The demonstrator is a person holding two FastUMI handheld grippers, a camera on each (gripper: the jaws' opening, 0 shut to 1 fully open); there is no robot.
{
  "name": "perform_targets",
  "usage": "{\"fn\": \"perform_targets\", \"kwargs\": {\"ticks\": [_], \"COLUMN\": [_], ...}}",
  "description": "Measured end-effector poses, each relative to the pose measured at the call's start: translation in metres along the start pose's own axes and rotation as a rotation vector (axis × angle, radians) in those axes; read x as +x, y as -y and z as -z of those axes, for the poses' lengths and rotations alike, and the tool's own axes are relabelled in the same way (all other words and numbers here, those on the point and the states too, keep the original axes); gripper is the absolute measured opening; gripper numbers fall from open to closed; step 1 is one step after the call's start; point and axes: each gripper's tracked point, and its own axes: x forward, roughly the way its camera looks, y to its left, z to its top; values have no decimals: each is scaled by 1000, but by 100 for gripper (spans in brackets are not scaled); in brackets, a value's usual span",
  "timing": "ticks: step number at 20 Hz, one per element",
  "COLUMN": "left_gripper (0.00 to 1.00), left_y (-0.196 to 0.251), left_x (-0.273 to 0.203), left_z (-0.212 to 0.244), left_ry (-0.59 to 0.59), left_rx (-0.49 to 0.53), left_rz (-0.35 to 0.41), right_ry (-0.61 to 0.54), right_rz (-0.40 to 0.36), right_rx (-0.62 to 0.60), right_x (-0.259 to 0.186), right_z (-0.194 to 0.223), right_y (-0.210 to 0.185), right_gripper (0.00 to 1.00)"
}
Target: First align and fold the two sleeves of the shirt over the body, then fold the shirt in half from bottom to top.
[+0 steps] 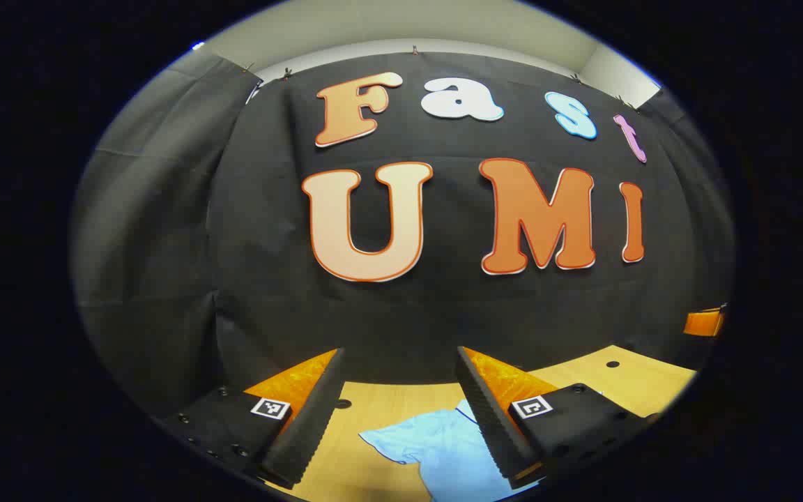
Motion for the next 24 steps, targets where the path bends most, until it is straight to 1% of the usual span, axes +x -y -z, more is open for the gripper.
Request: {"fn": "perform_targets", "kwargs": {"ticks": [1,2,3,4,6,8,10,11,12,13,17,19,20,21,22,24], "left_gripper": [100,100,99,99,99,100,100,100,100,100,100,99,99,99,100,99], "left_y": [-7,-17,-28,-34,-33,-31,-32,-30,-30,-29,-33,-34,-33,-31,-31,-31], "left_x": [3,9,18,23,33,40,49,53,56,57,67,75,79,84,88,98], "left_z": [3,-1,-7,-11,-12,-14,-16,-12,-7,0,14,16,19,22,24,30], "left_ry": [-6,-12,-23,-23,-41,-58,-67,-76,-89,-100,-134,-131,-134,-138,-145,-155], "left_rx": [4,-8,-18,-24,-21,-21,-20,-17,-17,-19,-1,24,33,40,45,52], "left_rz": [-11,-14,-20,-23,-39,-47,-64,-74,-83,-91,-132,-128,-123,-116,-110,-94], "right_ry": [-91,-255,-223,-184,-171,-164,-176,-185,-198,-213,-337,-385,-413,-459,-532,-681], "right_rz": [-6,-34,-52,-70,-90,-96,-82,-81,-78,-76,-35,4,36,62,85,91], "right_rx": [-79,-70,-7,71,121,121,106,101,101,110,168,187,184,178,180,199], "right_x": [-7,-3,15,18,26,39,53,59,65,71,92,108,117,125,131,149], "right_z": [6,20,11,6,2,-4,-1,1,6,12,44,58,65,77,94,131], "right_y": [-4,-28,-49,-54,-60,-58,-48,-43,-38,-33,-15,-2,6,14,19,18], "right_gripper": [98,98,98,98,98,98,99,98,100,98,98,99,98,98,98,99]}}
